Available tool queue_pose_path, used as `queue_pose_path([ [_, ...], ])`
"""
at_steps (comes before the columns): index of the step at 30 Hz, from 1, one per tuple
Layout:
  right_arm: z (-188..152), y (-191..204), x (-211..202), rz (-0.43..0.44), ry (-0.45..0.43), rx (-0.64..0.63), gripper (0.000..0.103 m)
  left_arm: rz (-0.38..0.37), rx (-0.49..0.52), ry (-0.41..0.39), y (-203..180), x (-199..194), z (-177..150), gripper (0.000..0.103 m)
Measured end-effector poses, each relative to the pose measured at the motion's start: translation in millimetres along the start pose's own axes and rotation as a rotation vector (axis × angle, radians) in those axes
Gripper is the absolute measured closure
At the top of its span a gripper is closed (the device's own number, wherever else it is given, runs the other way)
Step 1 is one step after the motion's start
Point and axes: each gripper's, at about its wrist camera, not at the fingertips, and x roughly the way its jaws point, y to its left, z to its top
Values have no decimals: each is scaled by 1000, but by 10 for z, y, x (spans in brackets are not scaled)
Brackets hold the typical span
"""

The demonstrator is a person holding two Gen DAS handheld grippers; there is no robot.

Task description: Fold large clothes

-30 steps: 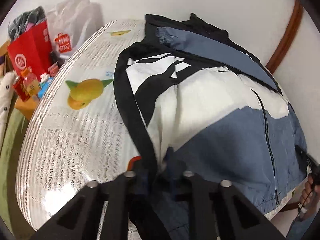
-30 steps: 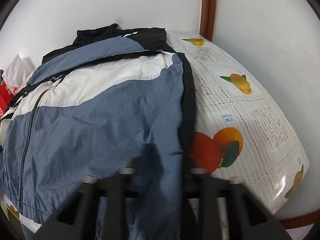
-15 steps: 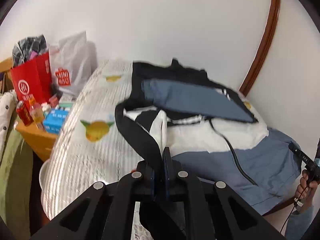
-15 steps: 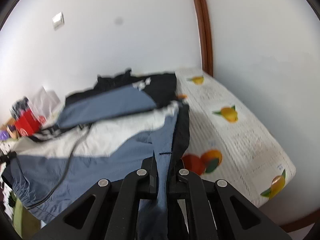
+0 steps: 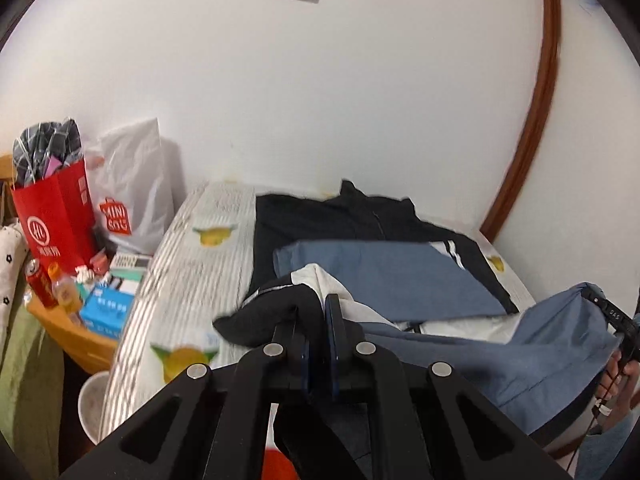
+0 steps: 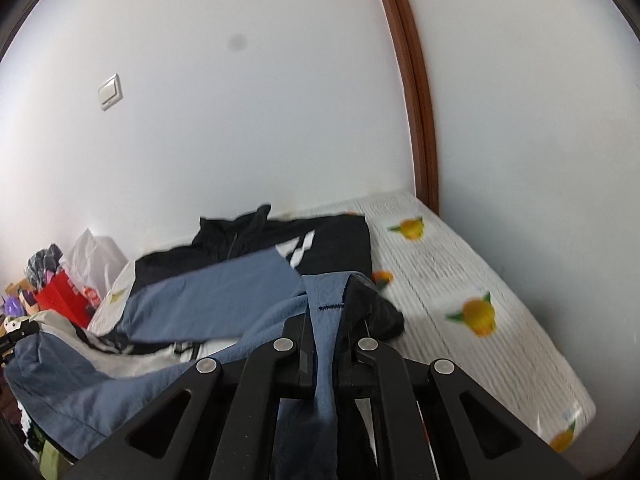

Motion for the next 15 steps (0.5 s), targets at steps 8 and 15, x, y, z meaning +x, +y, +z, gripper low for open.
queue_pose_path([
  [8, 470, 48, 453, 1, -10, 48, 99, 36, -42, -8, 72, 449, 380, 96],
  [15, 613, 118, 1015, 4, 37, 41, 99, 68, -37, 44, 97, 969, 503, 96],
])
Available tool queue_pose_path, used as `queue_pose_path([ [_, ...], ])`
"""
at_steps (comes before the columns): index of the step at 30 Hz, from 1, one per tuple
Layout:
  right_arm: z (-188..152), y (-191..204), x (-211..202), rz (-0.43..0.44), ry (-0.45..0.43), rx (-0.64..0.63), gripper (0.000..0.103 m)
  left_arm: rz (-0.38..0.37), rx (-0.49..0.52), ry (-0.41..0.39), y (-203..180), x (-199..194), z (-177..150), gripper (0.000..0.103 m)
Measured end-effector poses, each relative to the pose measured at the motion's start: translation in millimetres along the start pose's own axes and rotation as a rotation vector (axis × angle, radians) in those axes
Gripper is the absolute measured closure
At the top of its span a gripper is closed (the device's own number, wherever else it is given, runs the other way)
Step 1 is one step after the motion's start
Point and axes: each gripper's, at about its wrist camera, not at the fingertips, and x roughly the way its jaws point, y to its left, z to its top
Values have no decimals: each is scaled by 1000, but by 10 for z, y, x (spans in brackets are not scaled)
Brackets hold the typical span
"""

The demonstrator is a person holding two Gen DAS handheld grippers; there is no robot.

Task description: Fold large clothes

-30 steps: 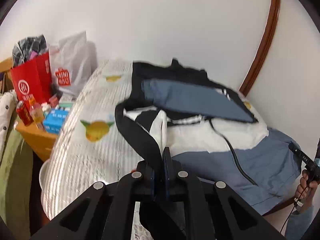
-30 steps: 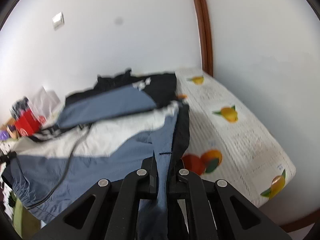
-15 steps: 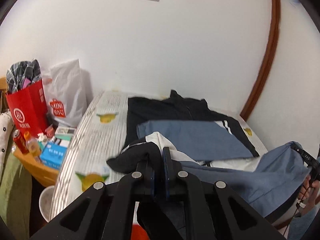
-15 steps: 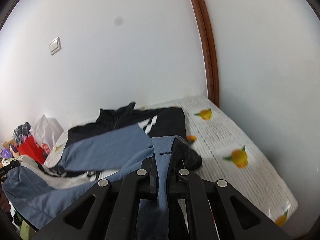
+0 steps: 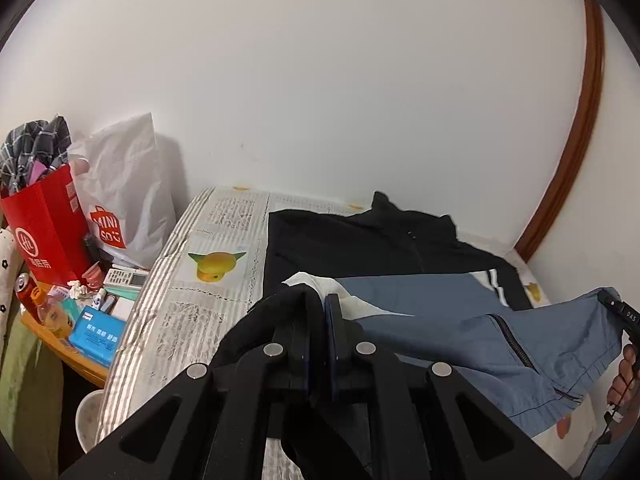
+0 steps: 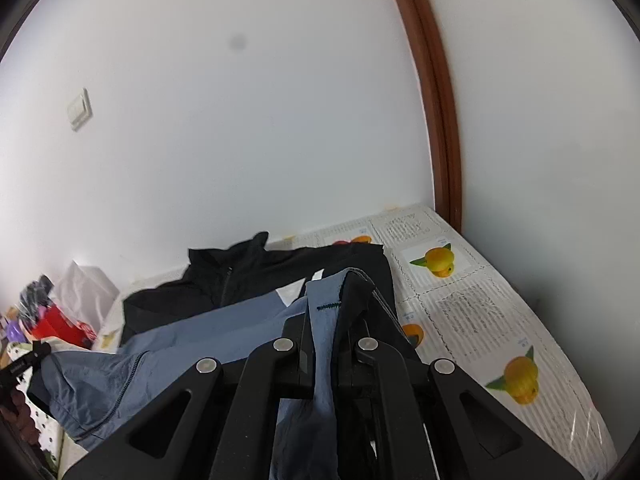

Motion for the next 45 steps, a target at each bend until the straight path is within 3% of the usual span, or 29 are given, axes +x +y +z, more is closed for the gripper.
queue_pose_path([
  [13, -255, -159, 988, -63, 138, -43, 98, 47, 10, 157, 71, 825, -99, 96],
  [22, -396, -273, 1407, -106, 218, -15, 95, 70, -8, 206, 99, 1052, -147, 93],
  [26, -391, -277, 1473, -126, 271, -23, 87, 91, 15, 228, 75, 1071, -148, 86],
  [28, -376, -281, 1462, -127, 287, -23, 83, 83, 14, 244, 73, 1047, -147, 79],
  [31, -353, -255, 1315, -110, 298, -33, 66, 45, 5, 245, 73, 914, -141, 69],
  [33, -348, -227, 1118, -85, 276, -59, 60, 27, 15, 231, 65, 781, -140, 56],
  [37, -374, -227, 754, -93, 230, -138, 59, 25, 32, 200, 111, 540, -151, 55],
  [40, -405, -412, 578, -145, 223, -112, 59, 45, 8, 189, 263, 414, -198, 54],
  [45, -626, -788, 572, -187, 307, -56, 59, 89, -39, 249, 515, 443, -441, 53],
])
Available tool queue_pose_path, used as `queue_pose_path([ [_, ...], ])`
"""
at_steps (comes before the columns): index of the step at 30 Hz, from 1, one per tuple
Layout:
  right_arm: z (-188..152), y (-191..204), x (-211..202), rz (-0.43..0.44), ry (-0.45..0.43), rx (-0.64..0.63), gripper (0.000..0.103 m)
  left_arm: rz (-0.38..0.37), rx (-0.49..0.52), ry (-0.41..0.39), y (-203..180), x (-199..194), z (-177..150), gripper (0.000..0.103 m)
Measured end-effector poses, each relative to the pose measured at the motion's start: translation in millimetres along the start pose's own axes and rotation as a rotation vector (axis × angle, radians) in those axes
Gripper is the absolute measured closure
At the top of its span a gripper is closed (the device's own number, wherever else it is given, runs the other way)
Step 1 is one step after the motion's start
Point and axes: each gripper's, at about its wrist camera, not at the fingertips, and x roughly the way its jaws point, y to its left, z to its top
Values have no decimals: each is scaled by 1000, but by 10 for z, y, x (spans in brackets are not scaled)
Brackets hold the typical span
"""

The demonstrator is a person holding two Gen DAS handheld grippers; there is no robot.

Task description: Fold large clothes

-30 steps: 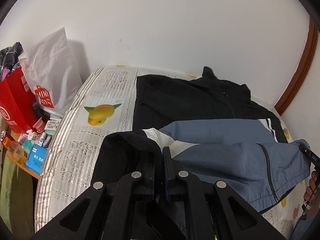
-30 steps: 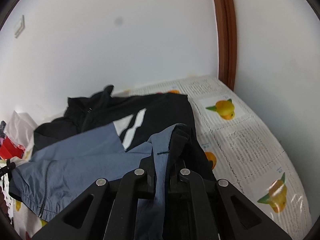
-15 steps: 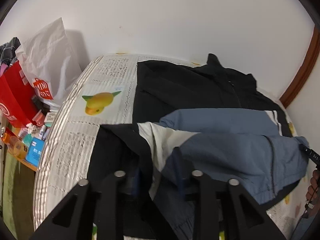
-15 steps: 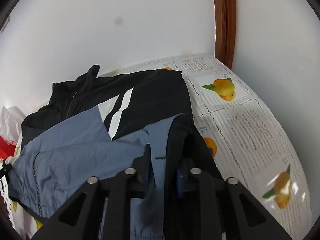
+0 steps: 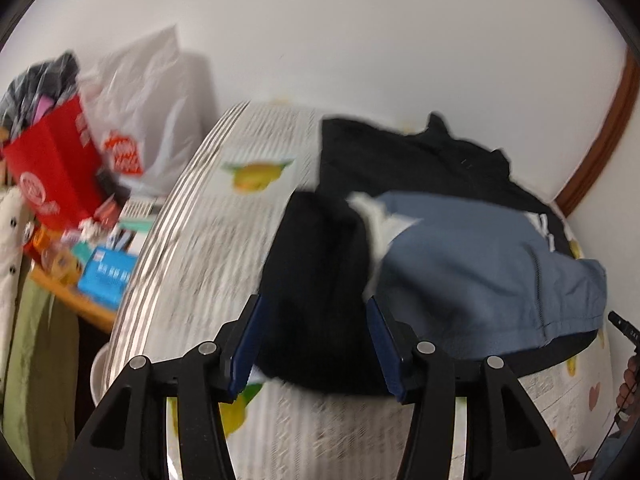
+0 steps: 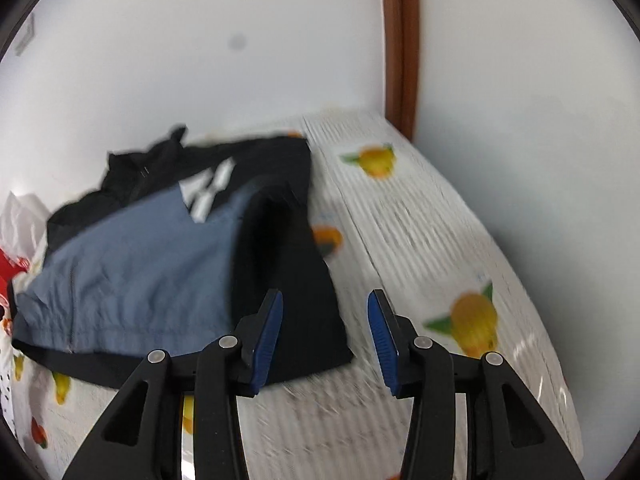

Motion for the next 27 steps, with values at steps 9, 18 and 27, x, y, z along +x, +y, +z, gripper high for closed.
queue_pose_path([
  [9, -183, 8, 279, 30, 50, -46, 59, 14, -20, 68, 179, 300, -196, 53],
  [18, -102, 99, 620, 83, 135, -70, 69, -27, -30, 73, 147, 441, -229, 66],
  [27, -169, 208, 480, 76, 140, -141, 95, -49, -19, 70, 108, 320, -276, 91],
])
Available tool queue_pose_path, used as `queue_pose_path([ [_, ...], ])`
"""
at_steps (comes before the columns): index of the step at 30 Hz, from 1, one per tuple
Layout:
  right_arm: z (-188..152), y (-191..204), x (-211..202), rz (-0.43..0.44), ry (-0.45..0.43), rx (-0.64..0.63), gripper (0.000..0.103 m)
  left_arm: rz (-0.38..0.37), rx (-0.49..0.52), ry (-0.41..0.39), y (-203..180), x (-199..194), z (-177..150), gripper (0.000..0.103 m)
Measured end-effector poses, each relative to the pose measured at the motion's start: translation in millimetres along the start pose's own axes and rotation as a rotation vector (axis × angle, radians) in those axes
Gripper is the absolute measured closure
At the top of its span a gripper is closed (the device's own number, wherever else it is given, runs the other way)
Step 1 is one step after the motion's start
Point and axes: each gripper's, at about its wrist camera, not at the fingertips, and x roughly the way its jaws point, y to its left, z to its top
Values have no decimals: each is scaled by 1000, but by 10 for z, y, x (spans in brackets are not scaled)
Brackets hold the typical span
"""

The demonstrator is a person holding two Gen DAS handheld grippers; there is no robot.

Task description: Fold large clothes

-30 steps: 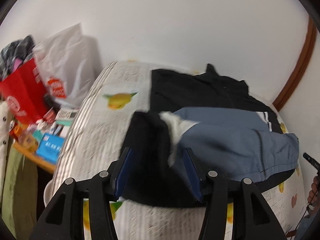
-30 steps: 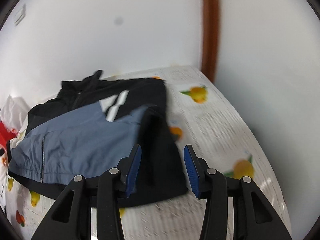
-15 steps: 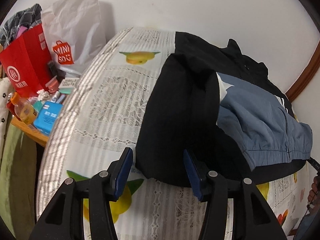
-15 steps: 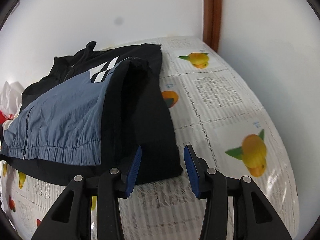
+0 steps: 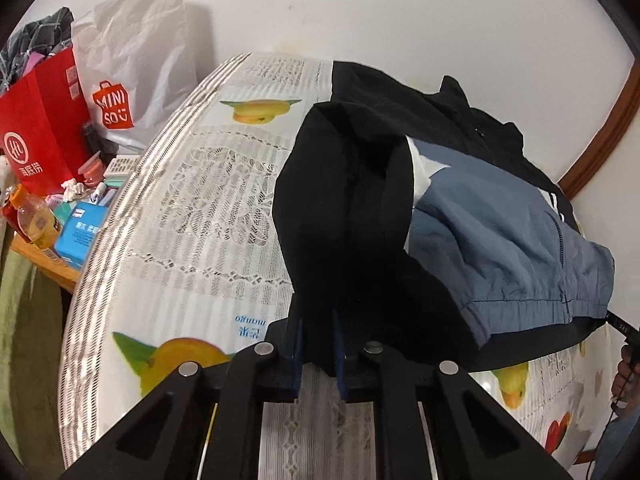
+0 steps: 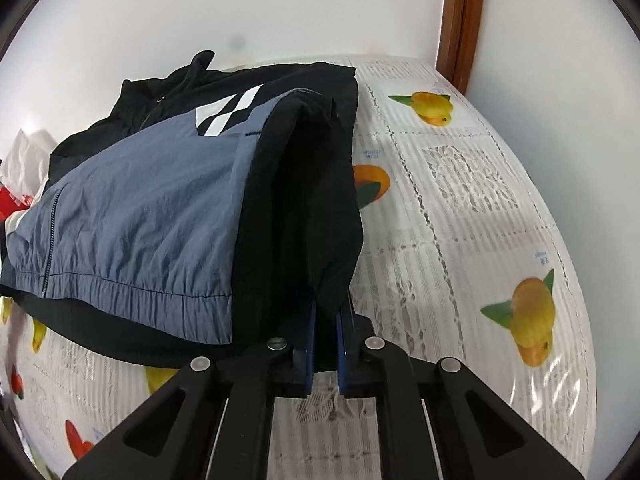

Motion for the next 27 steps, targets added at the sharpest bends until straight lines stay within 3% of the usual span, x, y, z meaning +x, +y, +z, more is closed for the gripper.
queue_pose_path([
  [22, -436, -111, -355, 13, -39, 52, 94, 14, 26, 39, -75, -451, -707, 89],
  [27, -495, -150, -417, -57, -56, 51, 93, 16, 9, 42, -56, -535, -688, 84],
])
